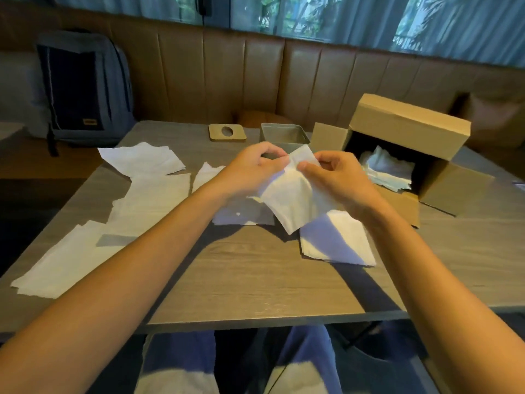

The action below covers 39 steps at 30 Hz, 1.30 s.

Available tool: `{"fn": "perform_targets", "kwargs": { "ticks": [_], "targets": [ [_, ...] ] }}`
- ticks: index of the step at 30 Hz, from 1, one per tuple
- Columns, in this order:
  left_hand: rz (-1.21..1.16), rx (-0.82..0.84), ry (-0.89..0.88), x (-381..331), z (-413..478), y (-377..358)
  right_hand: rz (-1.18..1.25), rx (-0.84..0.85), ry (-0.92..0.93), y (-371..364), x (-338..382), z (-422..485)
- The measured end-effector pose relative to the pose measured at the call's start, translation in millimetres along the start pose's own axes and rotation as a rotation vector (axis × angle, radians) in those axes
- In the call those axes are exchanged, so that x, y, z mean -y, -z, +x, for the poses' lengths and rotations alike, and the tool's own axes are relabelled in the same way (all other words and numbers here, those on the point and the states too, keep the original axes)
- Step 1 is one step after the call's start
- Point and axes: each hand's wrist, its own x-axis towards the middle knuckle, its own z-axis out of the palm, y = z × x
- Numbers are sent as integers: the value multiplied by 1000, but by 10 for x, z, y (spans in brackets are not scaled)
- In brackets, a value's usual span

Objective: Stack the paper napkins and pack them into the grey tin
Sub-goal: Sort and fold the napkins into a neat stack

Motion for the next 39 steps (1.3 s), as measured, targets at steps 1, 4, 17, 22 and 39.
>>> {"fn": "perform_targets", "kwargs": {
  "ticks": [1, 4, 17, 22, 39],
  "targets": [
    [-1, 21, 21, -11, 11, -66, -9, -58, -9, 70, -36, -26],
    [-20, 28, 57, 2, 33, -301, -21, -116, -68, 278, -206, -158],
    [474, -5, -102, 315, 87, -965, -488, -184, -136, 233, -890, -654],
    [559, 0, -133, 329, 98, -973, -518, -205, -116, 232, -973, -613],
    [944, 266, -323, 325, -266, -1217, -678, 121, 306, 215, -1058, -646]
  ]
}}
